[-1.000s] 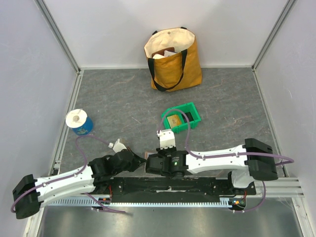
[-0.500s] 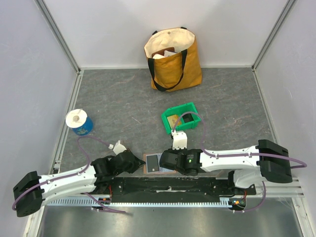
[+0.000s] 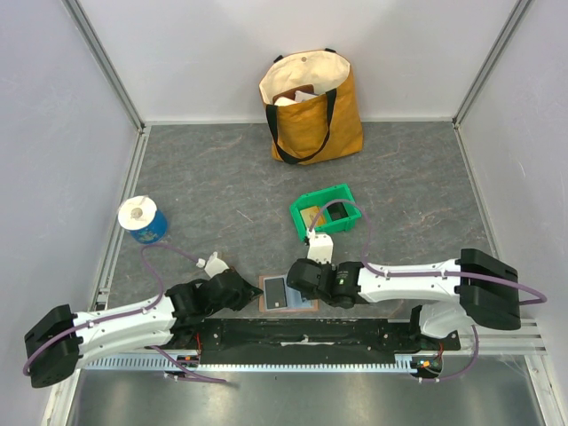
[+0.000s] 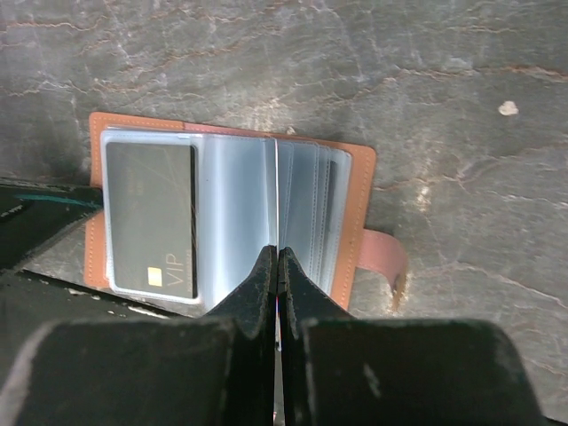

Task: Put the credit cards into the card holder
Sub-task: Turn over the card slot in the card holder.

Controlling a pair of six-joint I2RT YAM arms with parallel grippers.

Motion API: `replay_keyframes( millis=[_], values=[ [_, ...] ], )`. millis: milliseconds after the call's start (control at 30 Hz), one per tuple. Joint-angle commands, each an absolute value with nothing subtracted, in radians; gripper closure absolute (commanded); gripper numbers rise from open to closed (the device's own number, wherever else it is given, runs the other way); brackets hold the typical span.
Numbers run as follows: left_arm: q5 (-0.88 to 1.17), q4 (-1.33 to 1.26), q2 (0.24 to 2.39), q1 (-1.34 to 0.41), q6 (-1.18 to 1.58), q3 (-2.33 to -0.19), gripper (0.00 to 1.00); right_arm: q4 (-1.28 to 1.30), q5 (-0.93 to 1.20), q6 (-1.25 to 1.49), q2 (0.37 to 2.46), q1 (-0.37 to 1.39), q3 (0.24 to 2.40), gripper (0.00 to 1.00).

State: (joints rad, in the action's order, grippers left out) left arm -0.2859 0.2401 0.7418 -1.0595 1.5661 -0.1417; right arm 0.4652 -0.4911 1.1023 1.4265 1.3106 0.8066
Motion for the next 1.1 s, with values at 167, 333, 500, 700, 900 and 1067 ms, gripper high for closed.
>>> replay_keyframes(
  millis=[167, 333, 500, 700, 900, 1067],
  values=[
    [-0.290, 0.227, 0.788, -1.054, 1.575, -0.140, 0.98, 0.276, -0.362, 1.037, 1.485, 1.253, 0.790, 1.00],
    [-0.288, 0.218, 0.790, -1.055, 1.589, -0.126, 0.98, 0.160, -0.339, 0.974, 1.439, 1.253, 0.818, 1.00],
    [-0.290, 0.204, 0.788, -1.055, 1.609, -0.109, 0.98, 0.086, -0.261, 0.945, 1.471, 1.264, 0.854, 1.00],
    [-0.295, 0.201, 0.792, -1.055, 1.623, -0.100, 0.98, 0.060, -0.218, 0.908, 1.506, 1.298, 0.893, 1.00],
    [-0.296, 0.204, 0.793, -1.054, 1.634, -0.095, 0.98, 0.064, -0.294, 0.865, 1.367, 1.307, 0.873, 1.00],
    [-0.299, 0.199, 0.795, -1.055, 1.625, -0.100, 0.98, 0.092, -0.344, 0.965, 1.249, 1.244, 0.724, 1.00]
  ],
)
